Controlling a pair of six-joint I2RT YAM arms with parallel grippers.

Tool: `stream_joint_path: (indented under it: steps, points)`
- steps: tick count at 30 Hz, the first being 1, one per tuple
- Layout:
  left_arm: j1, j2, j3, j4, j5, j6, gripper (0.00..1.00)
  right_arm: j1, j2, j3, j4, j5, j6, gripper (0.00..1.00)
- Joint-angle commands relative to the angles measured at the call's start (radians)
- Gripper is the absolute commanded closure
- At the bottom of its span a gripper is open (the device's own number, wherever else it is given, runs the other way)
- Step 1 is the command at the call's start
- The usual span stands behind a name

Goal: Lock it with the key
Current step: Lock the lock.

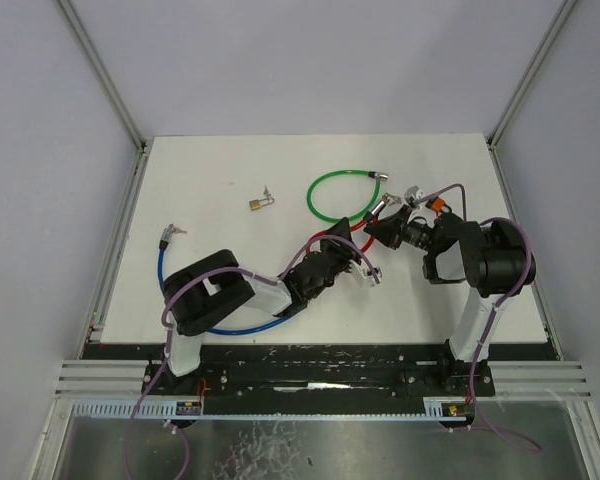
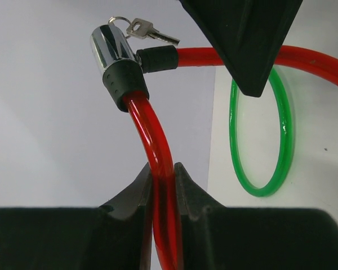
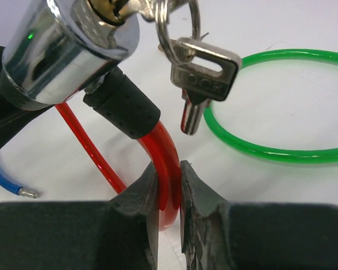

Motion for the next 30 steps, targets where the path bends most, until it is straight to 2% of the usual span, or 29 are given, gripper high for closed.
stream_joint_path:
  steps: [1,8,12,15,20,30]
  points:
    - [-0.06,0.065,-0.044,-0.042,0.085,-0.003,1.0,0.008,-0.048,0.002,0.202,0.025,-0.042,0.92]
    - [-0.081,0.085,-0.068,0.088,0.007,-0.023,1.0,0.008,-0.089,-0.052,0.202,-0.018,-0.114,0.88]
    - [-0.1,0.043,-0.081,0.098,0.003,-0.091,1.0,0.008,-0.127,-0.072,0.202,-0.047,-0.166,0.93]
    - [-0.104,-0.029,-0.105,0.07,0.041,-0.21,1.0,0.008,-0.167,-0.09,0.202,-0.057,-0.205,0.96]
    - [-0.102,-0.152,-0.128,-0.036,0.129,-0.351,1.0,0.008,-0.227,-0.111,0.204,-0.049,-0.24,1.0]
    - [-0.002,-0.367,-0.04,-0.497,0.458,-0.644,1.0,0.008,-0.327,-0.13,0.203,-0.04,-0.269,1.0]
